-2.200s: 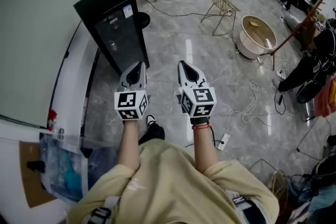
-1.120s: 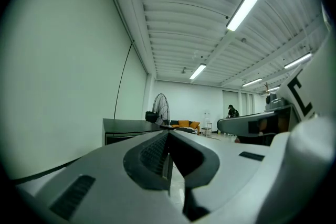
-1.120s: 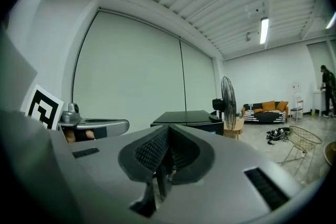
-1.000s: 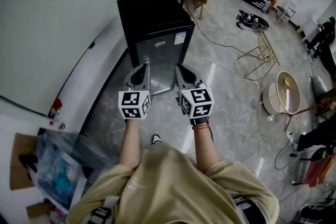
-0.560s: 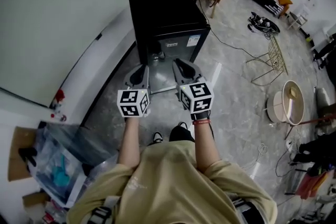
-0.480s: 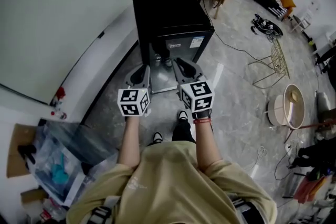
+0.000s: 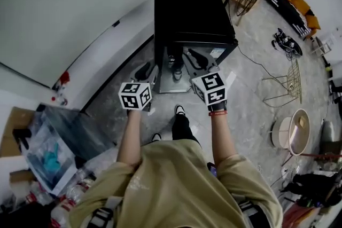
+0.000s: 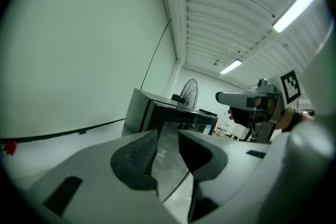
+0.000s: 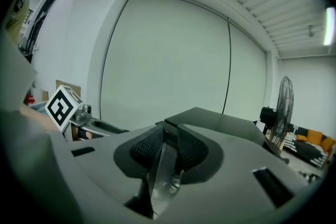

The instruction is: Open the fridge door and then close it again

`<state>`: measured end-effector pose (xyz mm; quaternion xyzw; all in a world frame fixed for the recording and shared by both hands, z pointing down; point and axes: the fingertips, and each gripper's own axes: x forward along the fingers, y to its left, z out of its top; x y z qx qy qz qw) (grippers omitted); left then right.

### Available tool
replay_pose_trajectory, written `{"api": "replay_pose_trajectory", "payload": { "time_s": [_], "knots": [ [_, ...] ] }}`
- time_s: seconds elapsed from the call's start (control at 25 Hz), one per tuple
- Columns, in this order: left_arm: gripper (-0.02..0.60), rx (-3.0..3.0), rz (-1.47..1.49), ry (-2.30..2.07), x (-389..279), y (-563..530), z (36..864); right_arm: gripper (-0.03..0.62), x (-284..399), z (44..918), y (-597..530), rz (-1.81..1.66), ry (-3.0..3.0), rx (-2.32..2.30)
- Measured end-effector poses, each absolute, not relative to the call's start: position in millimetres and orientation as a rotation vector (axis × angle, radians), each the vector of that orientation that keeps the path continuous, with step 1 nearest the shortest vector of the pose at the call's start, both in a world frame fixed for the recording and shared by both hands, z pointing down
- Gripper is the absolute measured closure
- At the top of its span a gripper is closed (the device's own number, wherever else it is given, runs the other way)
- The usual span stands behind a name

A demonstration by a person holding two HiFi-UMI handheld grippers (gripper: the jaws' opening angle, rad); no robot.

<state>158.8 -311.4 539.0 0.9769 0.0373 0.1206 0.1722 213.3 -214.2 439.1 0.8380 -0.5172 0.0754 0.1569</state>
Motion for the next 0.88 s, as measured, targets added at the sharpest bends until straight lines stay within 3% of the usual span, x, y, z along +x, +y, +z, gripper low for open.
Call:
{"api": "replay_pose_trajectory", "payload": {
  "time_s": [0.52, 0.88],
  "knots": [
    [0.354, 2.798, 0.524, 0.131, 197.7, -331.8, 606.4, 0.411, 261.1, 468.8, -266.0, 0.119, -1.537, 1.817],
    [0.351, 2.8, 0.617, 0.162, 219.2, -336.8, 647.0, 0.375, 277.4, 495.4, -284.9, 0.111, -1.51, 1.601]
  ]
}}
